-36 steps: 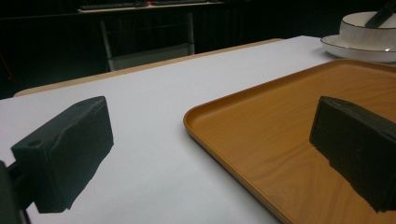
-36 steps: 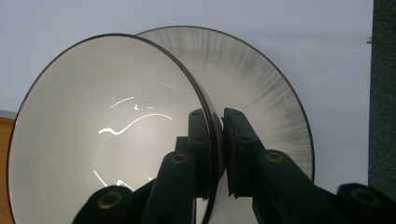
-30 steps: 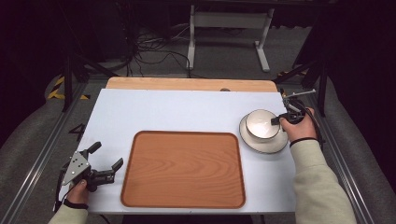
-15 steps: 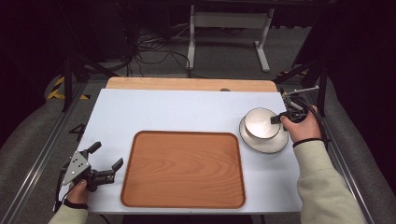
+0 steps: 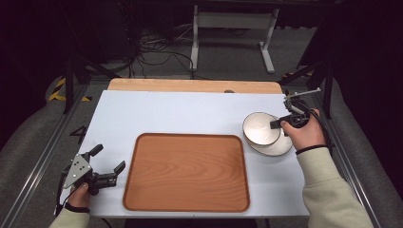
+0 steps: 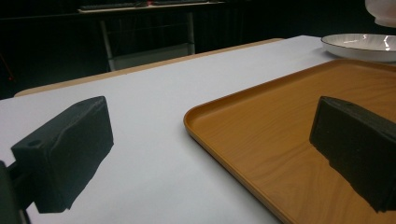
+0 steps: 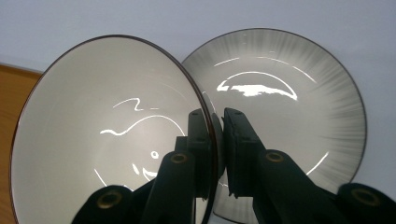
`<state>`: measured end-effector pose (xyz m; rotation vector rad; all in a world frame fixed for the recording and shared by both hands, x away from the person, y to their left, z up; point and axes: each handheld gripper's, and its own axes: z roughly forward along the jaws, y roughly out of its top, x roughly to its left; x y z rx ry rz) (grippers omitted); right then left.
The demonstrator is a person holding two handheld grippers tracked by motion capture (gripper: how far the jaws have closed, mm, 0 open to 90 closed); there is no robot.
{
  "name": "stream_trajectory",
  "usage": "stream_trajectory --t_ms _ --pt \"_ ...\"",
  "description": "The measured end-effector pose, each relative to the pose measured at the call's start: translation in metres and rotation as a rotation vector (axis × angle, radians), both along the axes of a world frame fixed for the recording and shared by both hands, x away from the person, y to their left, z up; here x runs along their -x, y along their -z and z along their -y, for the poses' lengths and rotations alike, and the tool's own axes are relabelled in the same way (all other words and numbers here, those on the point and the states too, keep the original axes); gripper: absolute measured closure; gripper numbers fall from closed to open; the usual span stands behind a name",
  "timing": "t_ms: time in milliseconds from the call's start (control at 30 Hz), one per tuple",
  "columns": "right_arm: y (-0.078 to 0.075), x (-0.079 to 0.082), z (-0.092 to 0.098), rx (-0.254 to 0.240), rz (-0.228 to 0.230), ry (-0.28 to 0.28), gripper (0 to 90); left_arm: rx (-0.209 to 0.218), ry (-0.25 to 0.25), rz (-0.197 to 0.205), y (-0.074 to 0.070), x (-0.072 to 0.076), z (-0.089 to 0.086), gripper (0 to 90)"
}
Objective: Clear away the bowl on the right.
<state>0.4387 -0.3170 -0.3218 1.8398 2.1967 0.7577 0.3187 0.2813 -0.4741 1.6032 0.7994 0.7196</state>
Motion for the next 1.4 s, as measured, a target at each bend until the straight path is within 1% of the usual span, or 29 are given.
stream_trajectory --t_ms 167,300,400,433,500,533,700,767,800,833,867,900,967,1100,1133,1267,1400 --pt "-0.003 0.005 -0.02 -0.015 -0.005 -0.043 82.4 -0.002 0.0 -0.002 0.0 0.0 0.0 0.3" --pt "-0.005 0.009 -0.038 -0.016 -0.013 -0.079 82.4 -0.001 0.001 -0.005 0.0 0.0 0.0 0.3" --pt "-0.005 0.01 -0.045 -0.022 -0.016 -0.09 82.4 -0.001 0.001 -0.004 0.0 0.0 0.0 0.3" --pt "-0.006 0.012 -0.054 -0.029 -0.02 -0.105 82.4 0.0 0.0 -0.004 0.0 0.0 0.0 0.3" --pt "-0.006 0.012 -0.057 -0.031 -0.021 -0.111 82.3 0.0 0.0 -0.004 0.0 0.0 0.0 0.3" --pt "-0.006 0.013 -0.064 -0.033 -0.019 -0.127 82.3 -0.001 0.001 -0.004 0.0 0.0 0.0 0.3" --pt "-0.006 0.015 -0.081 -0.045 -0.024 -0.161 82.4 -0.001 0.002 -0.003 0.0 0.0 0.0 0.3" --pt "-0.006 0.016 -0.091 -0.049 -0.024 -0.187 82.4 0.001 0.001 -0.004 0.0 0.0 0.0 0.3" --pt "-0.006 0.016 -0.091 -0.049 -0.024 -0.187 82.4 0.001 0.001 -0.004 0.0 0.0 0.0 0.3" --pt "-0.006 0.018 -0.098 -0.051 -0.024 -0.201 82.4 -0.001 0.003 -0.003 0.0 0.0 0.0 0.3" --pt "-0.006 0.018 -0.098 -0.051 -0.024 -0.201 82.4 0.0 0.003 -0.003 0.0 0.0 0.0 0.3" --pt "-0.007 0.02 -0.105 -0.052 -0.023 -0.216 82.3 -0.001 0.003 -0.003 0.0 0.0 0.0 0.3" --pt "-0.007 0.02 -0.108 -0.053 -0.023 -0.221 82.3 -0.001 0.002 -0.004 0.0 0.0 0.0 0.3" --pt "-0.007 0.023 -0.124 -0.082 -0.027 -0.254 82.3 -0.001 0.002 -0.004 0.0 0.0 0.0 0.3" --pt "-0.007 0.023 -0.124 -0.082 -0.027 -0.254 82.3 -0.001 0.002 -0.003 0.0 0.0 0.0 0.3" --pt "-0.006 0.024 -0.139 -0.1 -0.028 -0.287 82.3 -0.001 0.003 -0.004 0.0 0.0 0.0 0.3" --pt "-0.004 0.024 -0.152 -0.104 -0.039 -0.314 82.2 -0.001 0.003 -0.003 0.0 0.0 0.0 0.3"
